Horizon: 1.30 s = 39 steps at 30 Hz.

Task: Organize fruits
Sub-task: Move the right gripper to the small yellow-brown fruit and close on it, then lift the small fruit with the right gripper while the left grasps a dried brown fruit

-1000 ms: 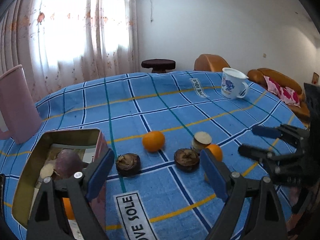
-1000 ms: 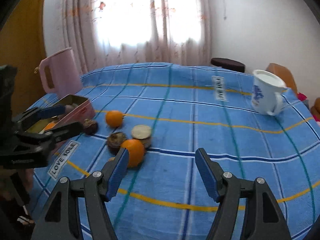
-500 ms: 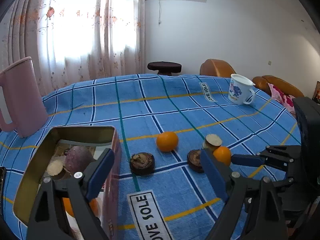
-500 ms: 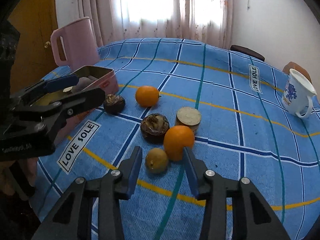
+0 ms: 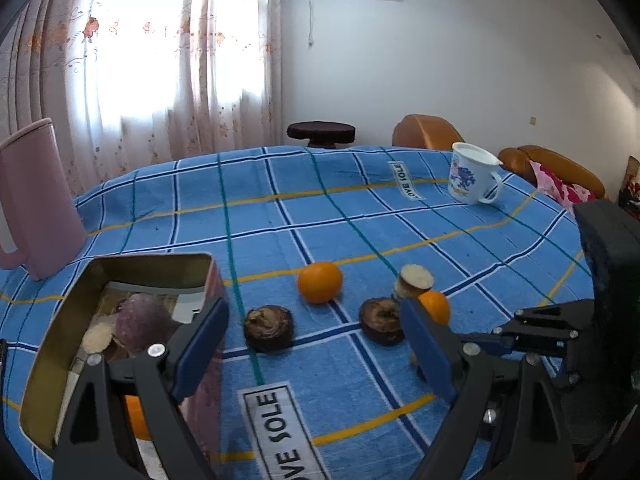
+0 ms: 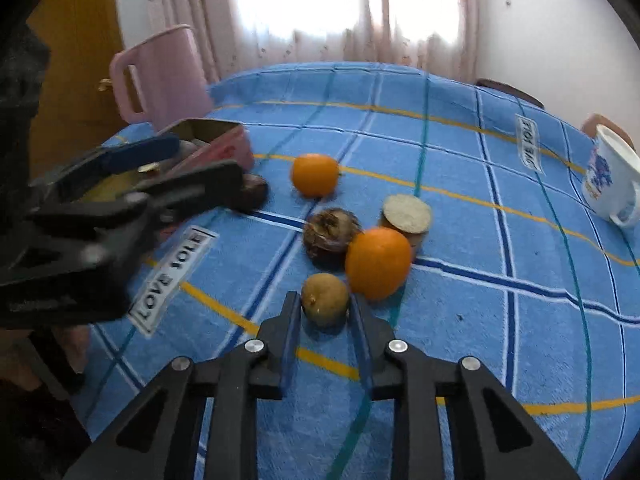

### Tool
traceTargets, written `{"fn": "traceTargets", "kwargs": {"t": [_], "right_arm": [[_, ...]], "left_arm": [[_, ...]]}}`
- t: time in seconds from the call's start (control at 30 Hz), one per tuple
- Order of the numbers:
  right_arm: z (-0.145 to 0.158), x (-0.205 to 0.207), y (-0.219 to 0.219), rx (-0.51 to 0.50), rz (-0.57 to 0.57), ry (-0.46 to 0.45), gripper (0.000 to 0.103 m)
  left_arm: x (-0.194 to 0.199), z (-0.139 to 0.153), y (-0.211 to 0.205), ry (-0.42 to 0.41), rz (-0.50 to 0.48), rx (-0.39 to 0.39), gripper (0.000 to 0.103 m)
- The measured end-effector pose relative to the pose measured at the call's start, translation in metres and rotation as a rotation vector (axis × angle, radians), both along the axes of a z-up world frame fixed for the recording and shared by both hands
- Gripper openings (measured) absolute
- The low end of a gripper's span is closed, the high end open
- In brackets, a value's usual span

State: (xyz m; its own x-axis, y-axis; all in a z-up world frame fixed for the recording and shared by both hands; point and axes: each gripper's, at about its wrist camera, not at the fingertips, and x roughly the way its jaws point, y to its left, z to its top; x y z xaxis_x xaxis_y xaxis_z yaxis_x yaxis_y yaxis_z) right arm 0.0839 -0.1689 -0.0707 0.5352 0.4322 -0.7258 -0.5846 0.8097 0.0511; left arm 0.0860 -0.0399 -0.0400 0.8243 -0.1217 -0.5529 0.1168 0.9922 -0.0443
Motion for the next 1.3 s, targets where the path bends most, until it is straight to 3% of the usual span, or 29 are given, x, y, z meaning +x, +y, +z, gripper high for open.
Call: {"fn": "traceTargets", "kwargs": {"t": [0.33,0.67,0.93,1.07,1.13,1.3], "right_arm": [[0.031,0.012,-0.037,-0.004,-0.179,-0.199,0.026],[0.022,0.037,-0.071,-0.002,-0.287,-0.194,0.026],[0.021,0.036,-0.071,0.011,-0.27,-0.191,0.026],[0.021,0.034,-0.07,0.007,-0.259,-0.197,0.026],[0.021,0.034,-0.07,0.009,-0.253,-0.197,0.026],[0.021,0.033,-0.066,-0.003,-0.242,-0.201,0.026]], "left_arm": [[0.011,0.005,-0.027,-0.004,-0.038,0.042,0.09],[0.023,0.0,-0.037,0.027,-0.048,0.082,0.088],[0.043,-0.021,-0.051,0.152,-0.124,0.087,0.07],[0.043,-0.023,-0.049,0.156,-0.111,0.093,0.067],[0.043,-0.026,-0.044,0.182,-0.109,0.079,0.058],[0.045,-0.03,-0.046,0.206,-0.133,0.084,0.059]]}}
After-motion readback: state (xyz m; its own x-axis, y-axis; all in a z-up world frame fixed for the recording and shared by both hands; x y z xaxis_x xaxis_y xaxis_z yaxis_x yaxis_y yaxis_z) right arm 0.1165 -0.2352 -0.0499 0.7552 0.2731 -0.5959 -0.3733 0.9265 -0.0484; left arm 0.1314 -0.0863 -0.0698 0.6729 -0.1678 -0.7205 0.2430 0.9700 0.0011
